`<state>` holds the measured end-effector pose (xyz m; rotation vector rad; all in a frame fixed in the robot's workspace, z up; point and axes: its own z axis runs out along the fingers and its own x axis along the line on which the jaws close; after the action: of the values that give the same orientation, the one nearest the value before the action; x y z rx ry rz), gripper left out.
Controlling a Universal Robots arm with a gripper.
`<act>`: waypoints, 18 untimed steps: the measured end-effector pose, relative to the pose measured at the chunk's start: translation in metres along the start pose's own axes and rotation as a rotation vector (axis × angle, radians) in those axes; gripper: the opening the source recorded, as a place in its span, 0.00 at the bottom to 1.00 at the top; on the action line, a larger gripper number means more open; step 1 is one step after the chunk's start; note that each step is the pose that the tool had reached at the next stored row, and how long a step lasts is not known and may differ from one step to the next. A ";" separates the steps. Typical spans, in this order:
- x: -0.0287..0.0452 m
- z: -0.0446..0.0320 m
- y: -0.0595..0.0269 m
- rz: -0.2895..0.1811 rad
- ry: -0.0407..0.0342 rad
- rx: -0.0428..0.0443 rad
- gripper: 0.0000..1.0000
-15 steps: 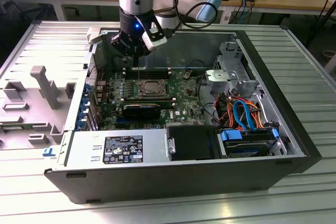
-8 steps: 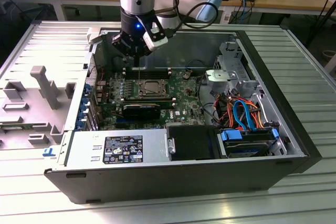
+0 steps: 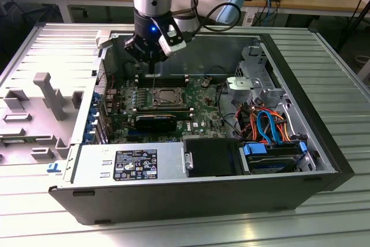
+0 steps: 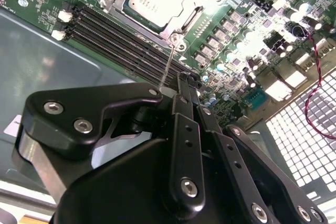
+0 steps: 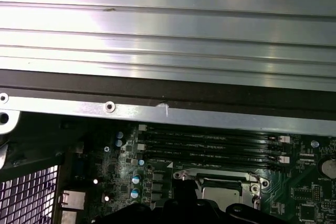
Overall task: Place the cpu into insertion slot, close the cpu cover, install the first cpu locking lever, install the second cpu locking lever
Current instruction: 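Install the first cpu locking lever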
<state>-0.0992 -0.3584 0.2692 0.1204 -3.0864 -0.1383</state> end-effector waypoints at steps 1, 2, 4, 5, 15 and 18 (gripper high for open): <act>-0.0003 0.0000 0.0000 0.000 0.0000 0.0000 0.11; -0.0006 0.0000 -0.0001 0.000 0.0000 0.0000 0.11; -0.0015 0.0001 -0.0001 0.000 0.0001 0.0000 0.11; -0.0019 0.0002 -0.0002 0.000 0.0001 0.0000 0.11; -0.0023 0.0019 -0.0003 0.000 0.0000 -0.0001 0.11; -0.0024 0.0030 -0.0005 0.000 0.0001 0.0000 0.11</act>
<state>-0.0970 -0.3584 0.2662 0.1205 -3.0863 -0.1383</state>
